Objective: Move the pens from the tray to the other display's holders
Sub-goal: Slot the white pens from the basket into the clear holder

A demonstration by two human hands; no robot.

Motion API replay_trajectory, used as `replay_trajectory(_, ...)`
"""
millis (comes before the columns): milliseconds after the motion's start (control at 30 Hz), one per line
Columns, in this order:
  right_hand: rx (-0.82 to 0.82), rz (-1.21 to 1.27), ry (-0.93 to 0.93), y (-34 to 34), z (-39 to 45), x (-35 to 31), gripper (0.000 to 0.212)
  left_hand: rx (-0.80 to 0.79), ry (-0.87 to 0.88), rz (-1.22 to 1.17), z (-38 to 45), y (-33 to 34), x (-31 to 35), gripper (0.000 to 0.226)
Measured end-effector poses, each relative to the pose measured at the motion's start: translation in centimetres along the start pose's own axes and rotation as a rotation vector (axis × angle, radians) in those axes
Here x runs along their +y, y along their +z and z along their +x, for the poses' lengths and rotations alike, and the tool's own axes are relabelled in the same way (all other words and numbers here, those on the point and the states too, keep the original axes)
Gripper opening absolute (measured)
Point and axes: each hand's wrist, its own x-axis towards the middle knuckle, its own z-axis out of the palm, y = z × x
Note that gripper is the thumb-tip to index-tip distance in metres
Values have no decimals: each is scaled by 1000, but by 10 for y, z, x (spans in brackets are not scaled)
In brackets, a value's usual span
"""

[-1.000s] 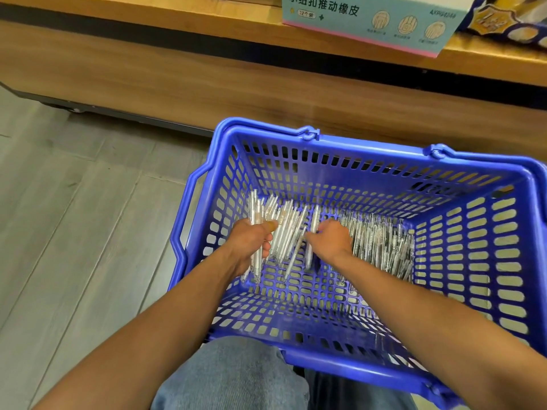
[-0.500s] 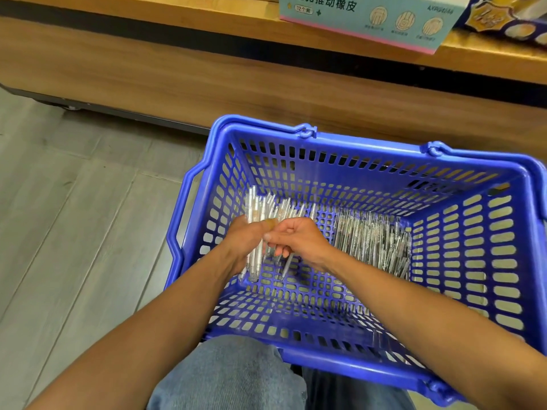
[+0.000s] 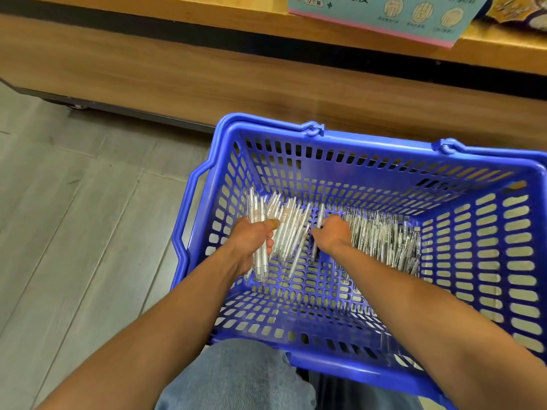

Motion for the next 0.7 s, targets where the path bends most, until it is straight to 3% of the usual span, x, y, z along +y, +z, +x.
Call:
replay_trajectory(67,-26,90,-19,-3,-2,2,32,-12,-5,-12,0,0,1,75)
replay_trajectory(167,-149,358,-66,-12,-14,-2,9,-19,2,-16,3,0,0,85)
replay_trajectory(333,-534,883,-89,-36,-41,-22,33,-17,3,-27,5,1,-2,89)
replay_trajectory(400,-613,879,-138,-40,-51,-31,39,-80,-2,-52,3,1,-1,103)
replay_trajectory(500,-624,790,-232,-38,-63,-44,31,-198,7,-49,-4,3,2,124)
replay_trajectory(600,-598,782,-249,-30,-67,-48,25,-190,22,-85,-6,1,1,111)
replay_trajectory(700,-672,829,-226,-28,-64,-46,20,-134,21,-136,-3,0,-2,92)
